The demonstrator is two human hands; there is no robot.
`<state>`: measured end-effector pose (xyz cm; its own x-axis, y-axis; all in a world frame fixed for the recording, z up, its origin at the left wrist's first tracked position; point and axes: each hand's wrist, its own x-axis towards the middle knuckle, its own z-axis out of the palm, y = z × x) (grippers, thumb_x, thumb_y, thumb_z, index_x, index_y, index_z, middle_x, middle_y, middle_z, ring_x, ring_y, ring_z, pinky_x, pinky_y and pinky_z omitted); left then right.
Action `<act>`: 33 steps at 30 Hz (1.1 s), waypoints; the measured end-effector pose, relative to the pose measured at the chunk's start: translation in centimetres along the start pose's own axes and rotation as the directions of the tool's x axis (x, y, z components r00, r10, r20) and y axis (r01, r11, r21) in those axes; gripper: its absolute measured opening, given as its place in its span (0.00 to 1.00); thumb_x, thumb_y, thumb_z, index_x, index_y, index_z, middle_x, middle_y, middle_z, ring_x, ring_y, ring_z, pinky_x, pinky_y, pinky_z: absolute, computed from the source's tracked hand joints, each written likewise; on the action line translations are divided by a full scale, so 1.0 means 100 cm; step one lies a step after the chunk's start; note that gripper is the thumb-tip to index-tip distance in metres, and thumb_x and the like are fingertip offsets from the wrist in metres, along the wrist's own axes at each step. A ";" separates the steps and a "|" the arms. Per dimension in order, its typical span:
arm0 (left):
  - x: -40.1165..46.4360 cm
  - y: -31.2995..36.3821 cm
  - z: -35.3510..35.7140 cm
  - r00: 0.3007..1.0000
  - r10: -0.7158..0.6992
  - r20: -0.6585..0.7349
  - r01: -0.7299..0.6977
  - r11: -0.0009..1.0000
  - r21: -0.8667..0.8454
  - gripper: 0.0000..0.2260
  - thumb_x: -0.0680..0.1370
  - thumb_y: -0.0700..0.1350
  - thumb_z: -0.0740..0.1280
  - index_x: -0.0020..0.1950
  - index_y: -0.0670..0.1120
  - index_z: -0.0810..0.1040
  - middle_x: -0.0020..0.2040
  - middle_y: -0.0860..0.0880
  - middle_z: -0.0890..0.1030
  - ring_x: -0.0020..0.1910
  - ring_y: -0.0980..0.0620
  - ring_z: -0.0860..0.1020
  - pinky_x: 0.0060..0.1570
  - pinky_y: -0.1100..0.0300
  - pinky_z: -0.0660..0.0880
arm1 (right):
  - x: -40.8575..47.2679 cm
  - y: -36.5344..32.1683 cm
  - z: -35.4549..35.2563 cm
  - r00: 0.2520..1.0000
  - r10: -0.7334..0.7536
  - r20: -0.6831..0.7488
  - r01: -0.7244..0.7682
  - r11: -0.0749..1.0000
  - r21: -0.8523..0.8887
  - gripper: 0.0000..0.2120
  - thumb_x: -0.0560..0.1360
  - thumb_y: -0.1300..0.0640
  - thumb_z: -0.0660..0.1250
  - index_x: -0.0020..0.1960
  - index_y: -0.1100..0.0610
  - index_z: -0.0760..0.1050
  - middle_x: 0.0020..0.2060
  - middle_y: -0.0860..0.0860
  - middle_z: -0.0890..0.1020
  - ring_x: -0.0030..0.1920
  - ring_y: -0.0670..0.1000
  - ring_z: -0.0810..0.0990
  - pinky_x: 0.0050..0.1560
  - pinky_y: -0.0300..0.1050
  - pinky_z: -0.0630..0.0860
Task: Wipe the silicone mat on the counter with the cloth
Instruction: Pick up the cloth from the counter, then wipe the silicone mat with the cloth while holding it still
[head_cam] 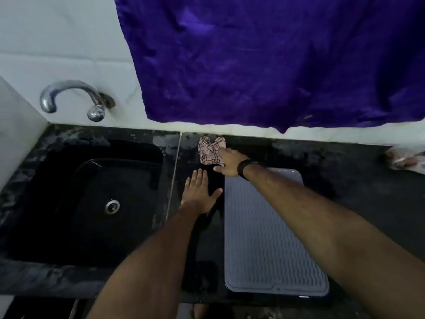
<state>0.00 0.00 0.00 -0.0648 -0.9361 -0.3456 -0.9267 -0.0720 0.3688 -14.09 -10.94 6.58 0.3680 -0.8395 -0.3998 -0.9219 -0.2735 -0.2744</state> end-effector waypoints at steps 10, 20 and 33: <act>0.006 -0.022 0.085 0.993 0.022 -0.120 -0.023 1.000 -0.010 0.45 0.77 0.75 0.44 0.83 0.46 0.38 0.83 0.50 0.37 0.80 0.53 0.32 0.77 0.52 0.31 | 0.083 -0.012 0.067 0.997 0.061 -0.052 -0.060 0.998 0.015 0.46 0.72 0.40 0.70 0.79 0.44 0.45 0.79 0.52 0.42 0.77 0.64 0.44 0.70 0.71 0.55; 0.010 -0.017 0.097 0.967 -0.005 -0.253 0.017 0.999 0.044 0.47 0.77 0.77 0.47 0.83 0.45 0.43 0.84 0.48 0.42 0.82 0.51 0.40 0.79 0.48 0.38 | 0.105 -0.004 0.063 0.945 0.034 -0.325 0.001 0.994 0.109 0.28 0.74 0.70 0.61 0.70 0.52 0.67 0.70 0.57 0.63 0.69 0.62 0.62 0.63 0.59 0.72; 0.014 -0.001 0.091 0.952 -0.011 -0.306 0.018 1.000 0.023 0.40 0.79 0.73 0.46 0.83 0.48 0.55 0.83 0.44 0.51 0.82 0.46 0.45 0.79 0.42 0.37 | -0.025 0.093 0.022 0.819 0.568 -0.085 0.071 0.048 0.996 0.23 0.68 0.50 0.77 0.58 0.57 0.75 0.53 0.53 0.84 0.52 0.53 0.84 0.51 0.50 0.80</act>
<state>-3.35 1.81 -8.38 0.0614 -0.9957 -0.0689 -0.9360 -0.0814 0.3425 -23.34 -10.36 3.05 -0.2326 -0.8827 -0.4084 0.1022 0.3954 -0.9128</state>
